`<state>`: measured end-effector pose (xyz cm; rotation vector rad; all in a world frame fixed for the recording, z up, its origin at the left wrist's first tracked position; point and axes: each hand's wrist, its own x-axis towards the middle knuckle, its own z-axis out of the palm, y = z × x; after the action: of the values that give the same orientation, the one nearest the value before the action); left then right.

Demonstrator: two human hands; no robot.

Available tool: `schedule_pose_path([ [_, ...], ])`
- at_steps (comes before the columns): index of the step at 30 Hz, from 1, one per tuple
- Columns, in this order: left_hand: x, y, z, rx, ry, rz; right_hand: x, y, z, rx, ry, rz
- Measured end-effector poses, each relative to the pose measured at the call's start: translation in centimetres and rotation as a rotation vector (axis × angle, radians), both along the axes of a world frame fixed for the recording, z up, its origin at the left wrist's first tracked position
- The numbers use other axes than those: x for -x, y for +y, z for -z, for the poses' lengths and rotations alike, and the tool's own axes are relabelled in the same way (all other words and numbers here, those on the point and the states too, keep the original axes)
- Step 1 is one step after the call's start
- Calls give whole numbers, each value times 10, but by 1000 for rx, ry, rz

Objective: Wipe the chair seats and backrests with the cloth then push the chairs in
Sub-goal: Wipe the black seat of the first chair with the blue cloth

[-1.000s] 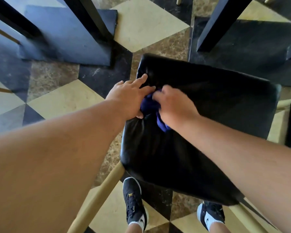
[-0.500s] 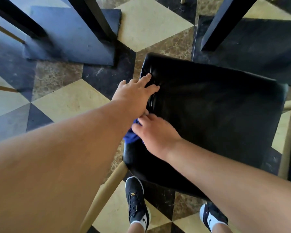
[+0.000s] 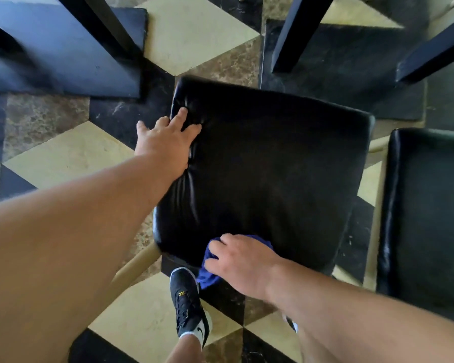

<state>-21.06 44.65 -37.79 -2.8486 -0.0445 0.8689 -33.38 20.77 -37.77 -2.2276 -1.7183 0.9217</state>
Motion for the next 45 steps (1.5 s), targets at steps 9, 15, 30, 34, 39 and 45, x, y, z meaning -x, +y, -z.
schedule_pose_path([
  [9,72,-66,23,238,-158,-433,-102,-137,-21,163,-72,-114],
  [15,102,-98,60,179,-350,-527,-201,-110,8,117,-324,890],
  [30,110,-94,78,166,-439,-552,-204,-187,6,105,-284,628],
  [34,109,-94,80,165,-442,-553,-161,-169,3,100,-250,721],
  [39,108,-96,76,164,-433,-543,-54,-175,-14,157,61,217],
  [45,107,-99,73,160,-427,-534,-107,-171,-11,187,-129,132],
])
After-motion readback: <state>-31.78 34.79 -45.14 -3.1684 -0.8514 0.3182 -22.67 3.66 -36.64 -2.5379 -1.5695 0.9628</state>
